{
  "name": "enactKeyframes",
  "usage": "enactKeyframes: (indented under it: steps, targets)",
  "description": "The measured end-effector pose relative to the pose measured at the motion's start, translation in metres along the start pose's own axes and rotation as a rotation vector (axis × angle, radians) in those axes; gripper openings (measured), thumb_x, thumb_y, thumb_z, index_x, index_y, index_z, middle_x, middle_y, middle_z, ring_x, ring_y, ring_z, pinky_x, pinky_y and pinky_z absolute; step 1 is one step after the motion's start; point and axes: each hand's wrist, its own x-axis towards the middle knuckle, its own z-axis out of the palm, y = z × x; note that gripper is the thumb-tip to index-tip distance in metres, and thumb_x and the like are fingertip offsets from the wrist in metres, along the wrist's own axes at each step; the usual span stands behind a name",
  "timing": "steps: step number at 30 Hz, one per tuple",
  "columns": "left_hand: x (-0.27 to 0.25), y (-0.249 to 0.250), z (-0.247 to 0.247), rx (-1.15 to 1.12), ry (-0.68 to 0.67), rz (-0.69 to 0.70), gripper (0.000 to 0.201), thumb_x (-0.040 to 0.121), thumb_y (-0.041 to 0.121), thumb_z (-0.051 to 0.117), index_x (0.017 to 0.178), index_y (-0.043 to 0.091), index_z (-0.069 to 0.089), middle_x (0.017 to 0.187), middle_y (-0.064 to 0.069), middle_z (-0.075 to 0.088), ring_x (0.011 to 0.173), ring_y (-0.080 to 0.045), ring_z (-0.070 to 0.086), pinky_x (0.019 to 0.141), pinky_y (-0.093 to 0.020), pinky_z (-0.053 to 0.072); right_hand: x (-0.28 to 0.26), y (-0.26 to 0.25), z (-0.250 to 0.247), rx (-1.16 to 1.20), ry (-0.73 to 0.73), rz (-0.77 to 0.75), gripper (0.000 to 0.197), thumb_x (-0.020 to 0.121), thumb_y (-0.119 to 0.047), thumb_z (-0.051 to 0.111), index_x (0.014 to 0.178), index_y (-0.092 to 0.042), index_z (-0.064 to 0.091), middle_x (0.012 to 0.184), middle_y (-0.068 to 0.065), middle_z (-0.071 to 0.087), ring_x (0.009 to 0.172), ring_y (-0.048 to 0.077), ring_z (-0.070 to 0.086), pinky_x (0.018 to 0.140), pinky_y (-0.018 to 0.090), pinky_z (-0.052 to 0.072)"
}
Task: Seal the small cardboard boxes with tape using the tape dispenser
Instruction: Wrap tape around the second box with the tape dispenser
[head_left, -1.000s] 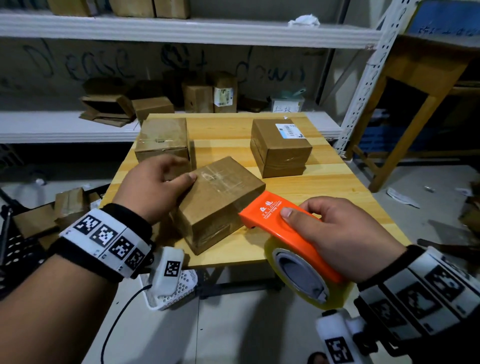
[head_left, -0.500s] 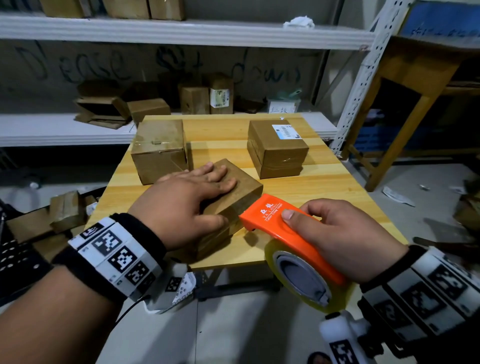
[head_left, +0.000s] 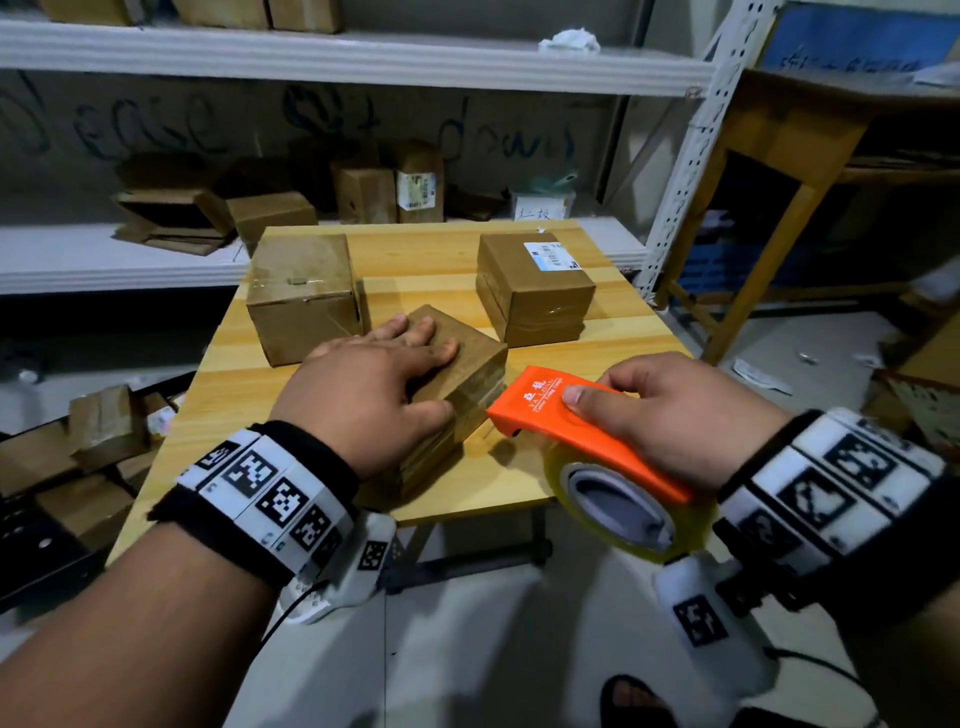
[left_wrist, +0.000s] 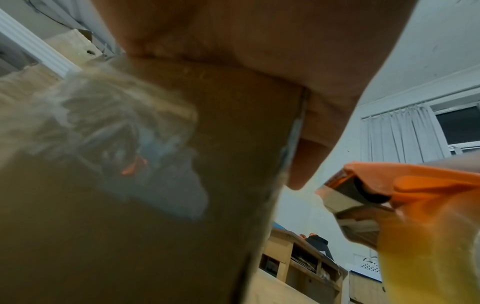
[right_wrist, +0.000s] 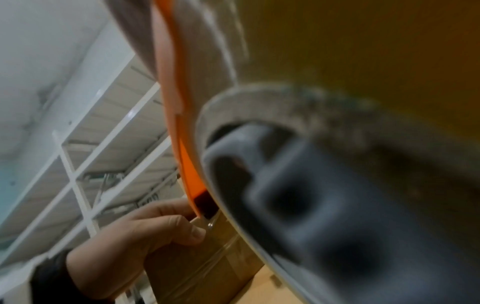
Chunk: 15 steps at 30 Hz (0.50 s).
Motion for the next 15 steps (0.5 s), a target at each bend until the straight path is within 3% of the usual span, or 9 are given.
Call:
enactKeyframes:
  steps: [5, 9, 15]
  targets:
    - [0.001, 0.005, 0.001, 0.002, 0.031, -0.045, 0.066, 0.093, 0.063, 0.052, 0.155, 0.052, 0.032, 0.169, 0.023, 0.018, 0.158, -0.008, 0.016, 0.126, -0.05, 0.019, 0.004, -0.017, -0.02, -0.258, -0.02, 0.002, 0.052, 0.095, -0.069, 0.052, 0.089, -0.022, 0.073, 0.087, 0.002, 0.072, 0.081, 0.018, 0.067, 0.079, 0.035, 0.054]
    - [0.0, 0.004, 0.0, 0.003, 0.031, -0.044, 0.066, 0.093, 0.063, 0.051, 0.156, 0.051, 0.031, 0.17, 0.021, 0.018, 0.158, -0.01, 0.016, 0.125, -0.051, 0.019, 0.003, -0.028, -0.027, -0.345, -0.04, 0.04, 0.051, 0.097, -0.068, 0.051, 0.093, -0.022, 0.074, 0.088, 0.001, 0.072, 0.081, 0.016, 0.066, 0.069, 0.029, 0.05]
    - [-0.002, 0.006, 0.0, 0.002, 0.032, -0.046, 0.065, 0.094, 0.063, 0.049, 0.156, 0.052, 0.03, 0.17, 0.022, 0.018, 0.158, -0.01, 0.016, 0.126, -0.05, 0.018, 0.014, -0.039, -0.025, -0.42, -0.101, 0.132, 0.05, 0.095, -0.068, 0.054, 0.1, -0.024, 0.076, 0.094, 0.001, 0.074, 0.085, 0.016, 0.067, 0.071, 0.029, 0.05]
